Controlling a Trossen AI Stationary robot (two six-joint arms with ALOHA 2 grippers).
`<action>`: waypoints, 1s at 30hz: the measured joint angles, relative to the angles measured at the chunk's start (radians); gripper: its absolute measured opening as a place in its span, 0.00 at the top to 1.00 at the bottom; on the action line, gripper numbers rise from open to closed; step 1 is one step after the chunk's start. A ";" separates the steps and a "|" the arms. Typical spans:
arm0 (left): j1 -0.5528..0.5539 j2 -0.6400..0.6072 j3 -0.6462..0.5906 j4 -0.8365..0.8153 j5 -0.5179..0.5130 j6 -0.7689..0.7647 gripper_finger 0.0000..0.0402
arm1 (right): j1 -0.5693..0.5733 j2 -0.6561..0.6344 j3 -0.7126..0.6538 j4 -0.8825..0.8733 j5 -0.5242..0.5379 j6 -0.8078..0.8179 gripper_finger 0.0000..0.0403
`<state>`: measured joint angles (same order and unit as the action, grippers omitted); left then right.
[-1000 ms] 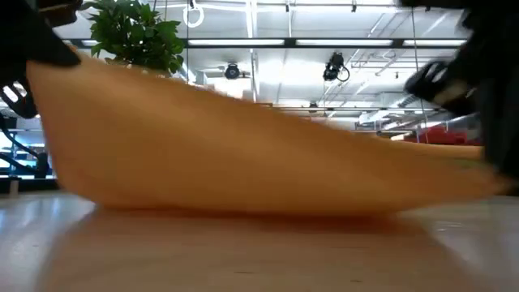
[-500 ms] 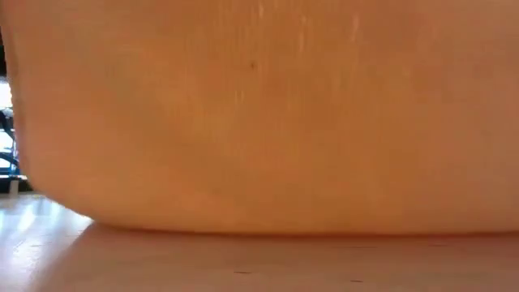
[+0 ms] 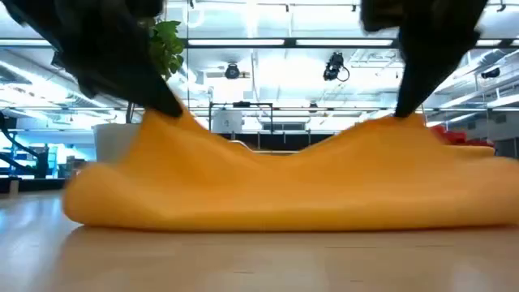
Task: Fold microfiber towels
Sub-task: Fold the top orange towel
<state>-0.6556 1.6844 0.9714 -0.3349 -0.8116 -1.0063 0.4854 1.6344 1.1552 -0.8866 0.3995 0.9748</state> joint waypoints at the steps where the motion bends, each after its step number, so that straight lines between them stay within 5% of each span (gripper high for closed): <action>1: 0.018 0.000 -0.004 -0.004 0.004 0.029 0.98 | -0.026 0.000 -0.013 -0.003 -0.003 -0.015 1.00; 14: 0.227 0.000 -0.017 -0.005 0.155 0.280 0.97 | -0.184 0.002 -0.207 0.211 -0.060 -0.096 1.00; 30: 0.274 0.000 -0.017 -0.078 0.155 0.285 0.98 | -0.220 0.002 -0.204 0.170 0.059 -0.061 1.00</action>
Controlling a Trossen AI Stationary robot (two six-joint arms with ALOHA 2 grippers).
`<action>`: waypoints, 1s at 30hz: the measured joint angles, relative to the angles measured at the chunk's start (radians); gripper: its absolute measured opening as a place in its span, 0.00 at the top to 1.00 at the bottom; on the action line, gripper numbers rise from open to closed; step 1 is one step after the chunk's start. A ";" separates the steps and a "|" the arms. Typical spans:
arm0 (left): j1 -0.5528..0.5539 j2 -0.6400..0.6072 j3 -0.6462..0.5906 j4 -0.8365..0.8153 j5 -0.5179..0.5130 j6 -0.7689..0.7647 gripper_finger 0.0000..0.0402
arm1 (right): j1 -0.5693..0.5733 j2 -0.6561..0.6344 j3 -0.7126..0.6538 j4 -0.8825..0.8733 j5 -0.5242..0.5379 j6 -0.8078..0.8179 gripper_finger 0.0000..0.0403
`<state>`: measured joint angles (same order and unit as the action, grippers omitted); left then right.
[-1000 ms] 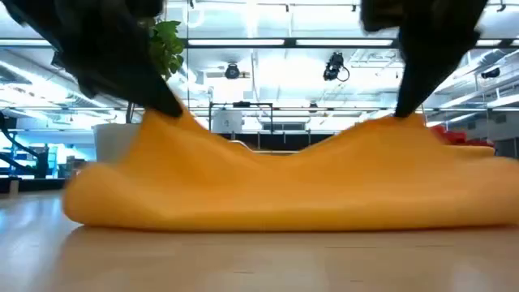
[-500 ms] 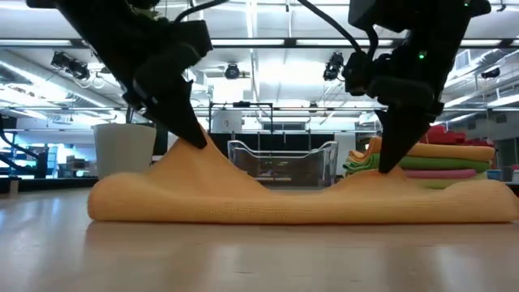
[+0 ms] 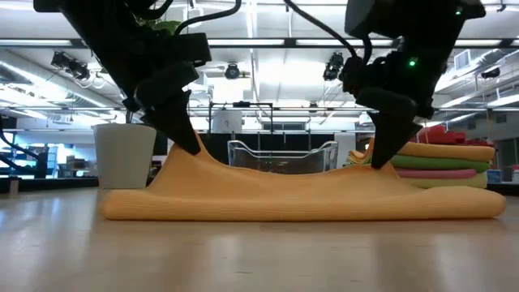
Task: Fold microfiber towels
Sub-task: Fold the top orange towel
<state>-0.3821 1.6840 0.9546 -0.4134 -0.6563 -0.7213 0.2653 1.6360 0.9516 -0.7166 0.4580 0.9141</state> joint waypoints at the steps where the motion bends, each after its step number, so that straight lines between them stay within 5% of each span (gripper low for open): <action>1: 0.005 0.000 0.000 -0.002 0.000 0.000 0.97 | -0.009 0.000 0.000 0.000 0.000 -0.003 1.00; 10: 0.032 0.000 0.000 -0.002 0.000 0.001 0.99 | -0.050 0.000 0.000 0.001 -0.024 -0.052 1.00; 17: 0.032 0.000 0.000 -0.004 0.000 0.003 0.91 | -0.063 0.000 0.001 0.018 -0.025 -0.078 0.99; 30: 0.068 0.000 0.000 -0.082 -0.001 0.002 0.75 | -0.099 -0.007 0.001 0.023 -0.013 -0.064 0.73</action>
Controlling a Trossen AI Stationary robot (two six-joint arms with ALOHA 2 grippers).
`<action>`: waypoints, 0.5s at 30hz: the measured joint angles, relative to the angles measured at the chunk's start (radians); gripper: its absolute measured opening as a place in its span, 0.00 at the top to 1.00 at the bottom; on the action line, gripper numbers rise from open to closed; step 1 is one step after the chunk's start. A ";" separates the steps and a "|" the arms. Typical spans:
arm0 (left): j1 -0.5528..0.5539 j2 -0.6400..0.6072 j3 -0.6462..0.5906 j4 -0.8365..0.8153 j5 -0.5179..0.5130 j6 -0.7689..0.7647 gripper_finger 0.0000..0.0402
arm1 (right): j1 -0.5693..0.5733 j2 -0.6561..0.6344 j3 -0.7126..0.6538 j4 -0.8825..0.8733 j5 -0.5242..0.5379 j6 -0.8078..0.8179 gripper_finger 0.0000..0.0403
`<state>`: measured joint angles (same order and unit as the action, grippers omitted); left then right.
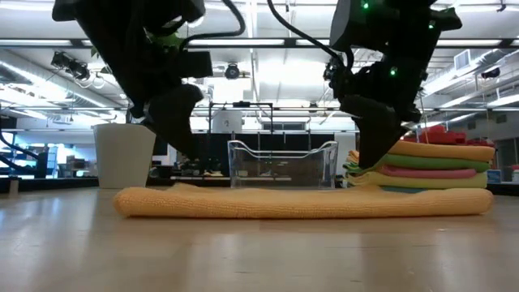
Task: Fold microfiber towels
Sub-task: Fold the top orange towel
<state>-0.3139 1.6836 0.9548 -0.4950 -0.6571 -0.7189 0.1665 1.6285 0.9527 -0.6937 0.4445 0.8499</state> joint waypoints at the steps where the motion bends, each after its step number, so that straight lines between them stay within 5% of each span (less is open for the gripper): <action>1: 0.004 0.000 0.003 -0.028 0.000 -0.001 0.73 | -0.003 -0.007 0.002 -0.002 0.000 -0.001 0.70; 6: 0.017 -0.014 0.049 -0.184 -0.004 -0.043 0.63 | -0.001 -0.073 0.044 -0.054 -0.001 0.002 0.62; 11: -0.004 -0.071 0.052 -0.108 -0.022 0.009 0.60 | 0.083 -0.159 0.055 -0.023 -0.010 0.122 0.61; 15: -0.009 -0.076 -0.001 0.111 0.188 0.179 0.67 | 0.216 -0.146 0.044 0.030 0.011 0.248 0.65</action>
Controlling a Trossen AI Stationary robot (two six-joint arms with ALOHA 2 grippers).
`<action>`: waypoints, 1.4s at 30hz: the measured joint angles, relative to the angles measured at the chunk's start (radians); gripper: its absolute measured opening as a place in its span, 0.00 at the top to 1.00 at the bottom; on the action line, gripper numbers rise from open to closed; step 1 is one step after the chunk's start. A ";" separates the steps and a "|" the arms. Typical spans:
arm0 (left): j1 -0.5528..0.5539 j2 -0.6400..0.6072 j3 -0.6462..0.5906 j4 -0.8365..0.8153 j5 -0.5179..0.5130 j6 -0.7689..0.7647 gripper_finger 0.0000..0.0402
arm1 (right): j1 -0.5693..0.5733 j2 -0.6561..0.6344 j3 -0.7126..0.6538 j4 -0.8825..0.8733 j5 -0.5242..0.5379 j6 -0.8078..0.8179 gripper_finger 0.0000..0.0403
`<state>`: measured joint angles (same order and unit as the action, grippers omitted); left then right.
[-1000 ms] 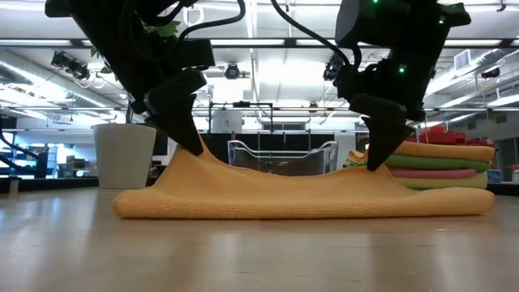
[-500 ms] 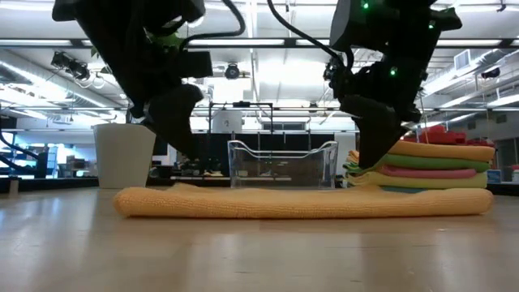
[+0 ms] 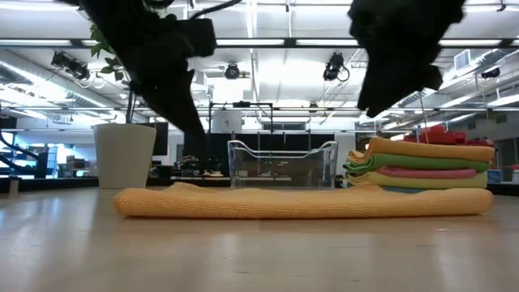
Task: Fold microfiber towels
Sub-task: Fold the top orange towel
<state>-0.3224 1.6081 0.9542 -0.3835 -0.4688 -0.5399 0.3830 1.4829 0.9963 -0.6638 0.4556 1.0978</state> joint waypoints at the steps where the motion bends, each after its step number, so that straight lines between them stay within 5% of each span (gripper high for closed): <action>1: 0.006 0.006 -0.028 0.075 0.074 0.037 0.71 | 0.031 0.018 -0.010 0.033 0.000 0.038 0.68; 3: 0.024 0.022 -0.080 0.204 0.167 0.078 0.81 | 0.092 0.068 -0.037 0.104 -0.002 0.102 0.77; 7: 0.066 0.029 -0.149 0.263 0.177 0.046 0.97 | 0.165 0.178 -0.054 0.203 -0.009 0.202 0.97; 17: 0.152 0.047 -0.235 0.277 0.183 0.053 0.97 | 0.161 0.337 -0.052 0.252 -0.045 0.279 0.99; 22: 0.137 0.072 -0.237 0.274 0.277 -0.060 0.99 | 0.078 0.326 -0.054 0.253 -0.041 0.143 0.99; 27: -0.013 0.070 -0.230 0.246 0.430 -0.303 0.98 | -0.060 0.311 -0.056 0.280 -0.071 -0.082 0.99; 33: -0.226 0.055 -0.125 0.194 0.415 -0.563 0.98 | -0.199 0.310 -0.038 0.323 -0.234 -0.392 0.99; 36: -0.259 0.036 0.004 0.161 0.354 -0.492 0.97 | -0.241 0.302 -0.002 0.289 -0.244 -0.483 0.99; 42: -0.223 0.037 0.265 -0.218 0.150 -0.053 0.98 | -0.205 0.230 0.040 0.276 -0.241 -0.488 0.99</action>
<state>-0.5456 1.6450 1.2193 -0.6012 -0.3193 -0.5925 0.1779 1.7127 1.0361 -0.3878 0.2142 0.6100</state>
